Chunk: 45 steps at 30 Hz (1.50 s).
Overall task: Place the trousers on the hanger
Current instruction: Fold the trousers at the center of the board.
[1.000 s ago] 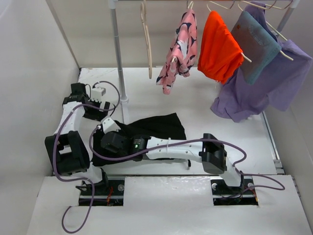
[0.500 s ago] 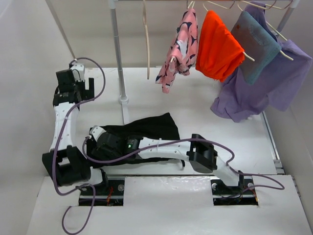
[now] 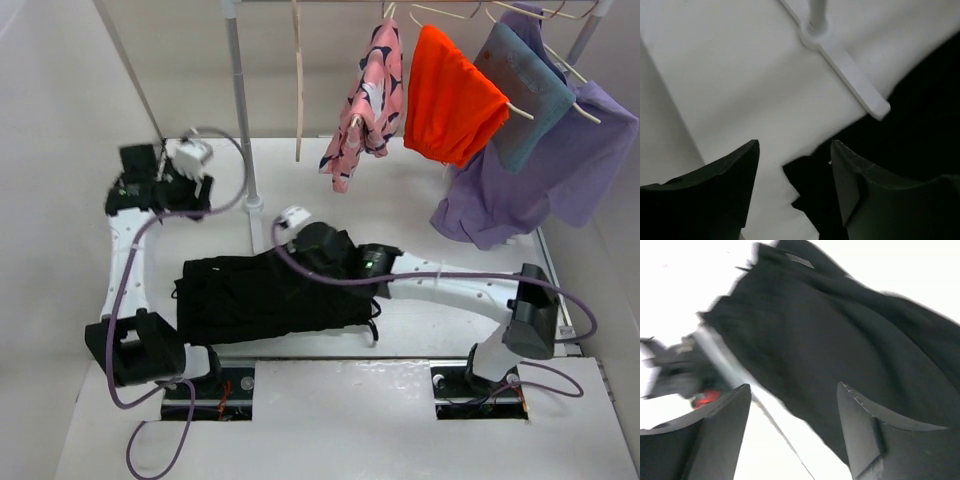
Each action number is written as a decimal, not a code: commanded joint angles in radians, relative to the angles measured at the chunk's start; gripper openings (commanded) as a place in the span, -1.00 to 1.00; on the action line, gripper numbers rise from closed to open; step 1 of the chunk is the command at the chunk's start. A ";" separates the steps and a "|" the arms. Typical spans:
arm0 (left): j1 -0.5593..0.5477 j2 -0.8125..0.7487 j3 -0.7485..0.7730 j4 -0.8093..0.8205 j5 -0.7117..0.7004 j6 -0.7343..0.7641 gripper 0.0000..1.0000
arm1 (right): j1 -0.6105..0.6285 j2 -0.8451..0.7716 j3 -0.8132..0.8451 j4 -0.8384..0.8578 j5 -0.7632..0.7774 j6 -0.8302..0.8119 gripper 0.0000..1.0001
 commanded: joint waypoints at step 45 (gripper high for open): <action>-0.226 -0.045 -0.493 -0.063 -0.278 0.052 -1.00 | -0.860 -0.091 -0.638 0.523 -0.223 0.503 -0.92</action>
